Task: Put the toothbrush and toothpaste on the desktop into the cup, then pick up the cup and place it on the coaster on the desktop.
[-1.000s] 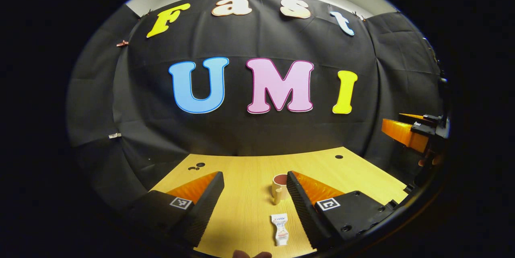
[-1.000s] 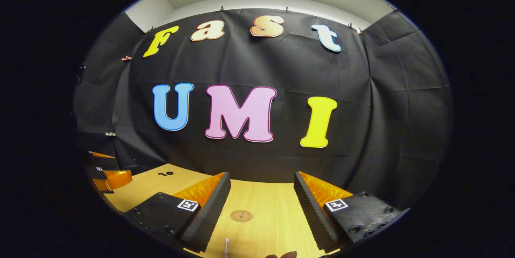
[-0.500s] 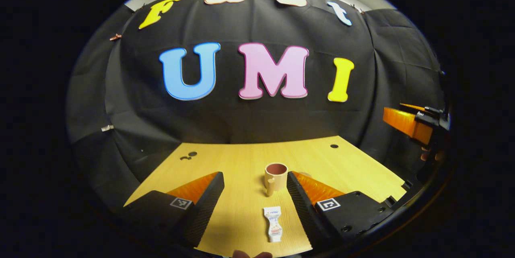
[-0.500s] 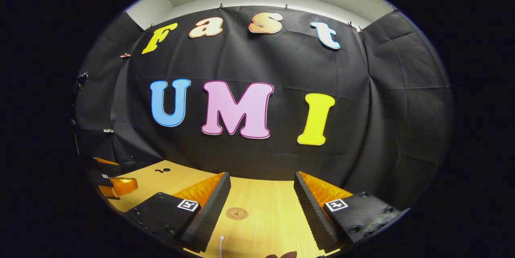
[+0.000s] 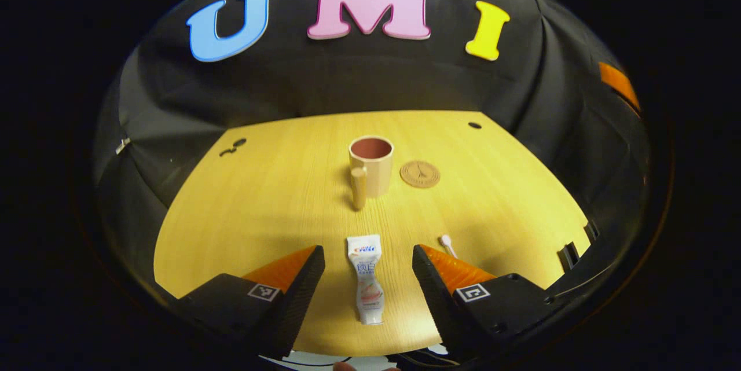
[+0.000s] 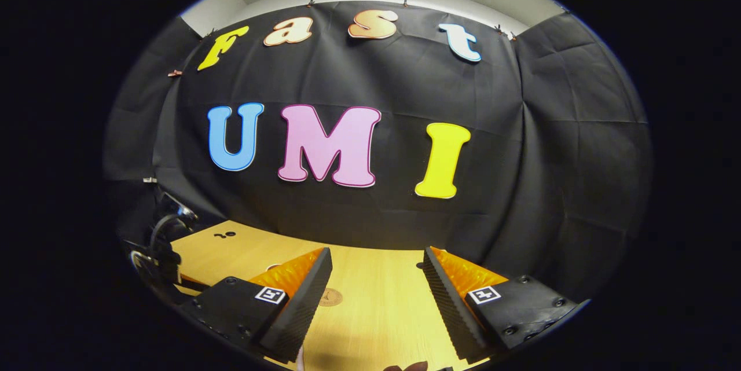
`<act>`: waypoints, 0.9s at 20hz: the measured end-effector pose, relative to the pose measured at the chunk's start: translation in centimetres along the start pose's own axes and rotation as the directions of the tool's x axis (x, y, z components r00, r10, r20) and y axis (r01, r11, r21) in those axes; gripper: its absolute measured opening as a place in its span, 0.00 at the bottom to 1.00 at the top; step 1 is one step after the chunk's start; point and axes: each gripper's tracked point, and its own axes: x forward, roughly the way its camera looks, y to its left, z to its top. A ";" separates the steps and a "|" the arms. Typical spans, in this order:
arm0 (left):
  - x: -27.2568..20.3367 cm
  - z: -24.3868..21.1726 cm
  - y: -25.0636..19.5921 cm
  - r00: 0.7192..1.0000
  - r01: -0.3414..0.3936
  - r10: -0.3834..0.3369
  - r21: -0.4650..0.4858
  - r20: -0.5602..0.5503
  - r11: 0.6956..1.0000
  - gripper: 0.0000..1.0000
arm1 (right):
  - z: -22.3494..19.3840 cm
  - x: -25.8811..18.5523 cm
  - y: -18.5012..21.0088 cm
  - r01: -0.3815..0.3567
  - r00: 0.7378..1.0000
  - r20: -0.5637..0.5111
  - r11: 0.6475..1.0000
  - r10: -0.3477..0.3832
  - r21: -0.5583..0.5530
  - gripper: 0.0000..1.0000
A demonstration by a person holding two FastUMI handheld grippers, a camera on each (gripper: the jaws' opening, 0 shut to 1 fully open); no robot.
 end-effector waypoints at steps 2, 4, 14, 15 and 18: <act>2.0 -1.6 0.5 0.997 -0.026 0.026 -0.004 -0.072 1.000 0.94 | -0.4 -0.1 -1.0 0.022 1.000 -0.011 1.000 -0.022 -0.001 0.97; 3.8 -2.9 0.9 0.990 -0.054 0.053 -0.006 -0.131 0.999 0.92 | -1.0 -0.1 -1.9 0.043 0.999 -0.031 0.999 -0.042 0.005 0.97; 7.2 -6.8 1.3 0.954 -0.077 0.058 -0.052 -0.296 0.996 0.74 | -2.4 -0.1 -3.4 0.067 0.995 -0.079 0.997 -0.064 0.030 0.97; 7.3 -7.0 1.3 0.951 -0.075 0.054 -0.055 -0.305 0.996 0.74 | -2.5 -0.2 -3.5 0.066 0.995 -0.079 0.997 -0.063 0.028 0.97; 7.7 -7.6 1.0 0.946 -0.067 0.045 -0.059 -0.321 0.996 0.69 | -2.5 -0.2 -3.2 0.059 0.995 -0.084 0.998 -0.057 0.020 0.97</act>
